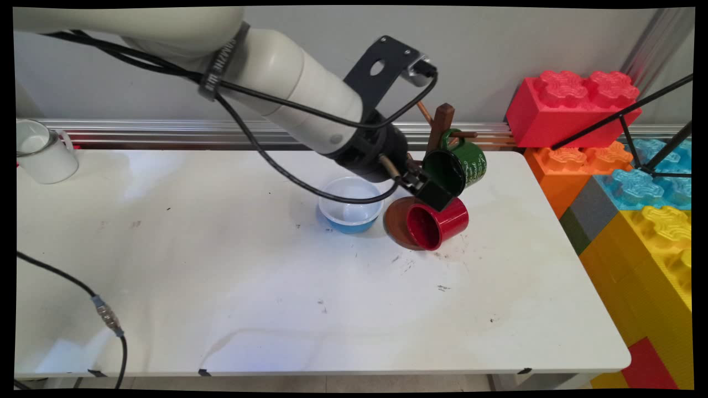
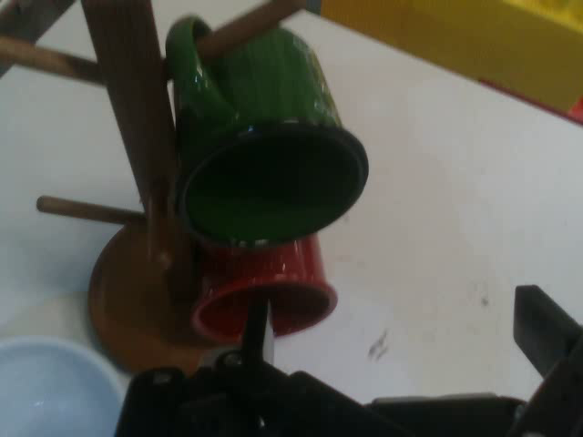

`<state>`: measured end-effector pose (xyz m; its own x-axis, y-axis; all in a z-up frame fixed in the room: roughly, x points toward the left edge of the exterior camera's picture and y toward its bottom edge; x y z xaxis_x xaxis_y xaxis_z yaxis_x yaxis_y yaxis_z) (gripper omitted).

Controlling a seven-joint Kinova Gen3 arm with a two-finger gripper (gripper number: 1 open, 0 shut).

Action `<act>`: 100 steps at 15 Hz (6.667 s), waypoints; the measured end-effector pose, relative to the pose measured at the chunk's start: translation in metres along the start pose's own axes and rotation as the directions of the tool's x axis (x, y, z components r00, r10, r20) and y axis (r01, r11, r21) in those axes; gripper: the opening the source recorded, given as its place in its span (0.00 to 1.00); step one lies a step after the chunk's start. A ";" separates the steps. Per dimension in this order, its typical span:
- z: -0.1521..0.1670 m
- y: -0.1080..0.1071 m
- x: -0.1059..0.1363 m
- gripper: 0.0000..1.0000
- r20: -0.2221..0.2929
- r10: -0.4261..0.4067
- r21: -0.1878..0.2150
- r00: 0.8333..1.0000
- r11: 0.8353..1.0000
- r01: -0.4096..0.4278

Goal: Pick up the green mug from the rack, then place the picked object on the table

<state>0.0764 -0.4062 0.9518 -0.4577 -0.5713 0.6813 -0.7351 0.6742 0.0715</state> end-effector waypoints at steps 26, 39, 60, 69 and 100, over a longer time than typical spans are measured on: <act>0.066 0.002 -0.006 1.00 -0.166 -0.241 -0.041 0.956 0.971 0.238; 0.072 0.006 -0.016 1.00 -0.220 -0.371 -0.079 0.902 0.929 0.363; 0.095 0.005 -0.024 1.00 -0.292 -0.469 -0.148 0.833 0.883 0.445; 0.099 0.002 -0.026 0.00 -0.309 -0.468 -0.147 0.828 0.884 0.444; 0.066 0.029 -0.021 0.00 -0.280 -0.539 -0.299 0.795 0.835 0.461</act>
<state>0.0320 -0.4051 0.8914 0.1722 -0.6864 0.7065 -0.6755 0.4397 0.5919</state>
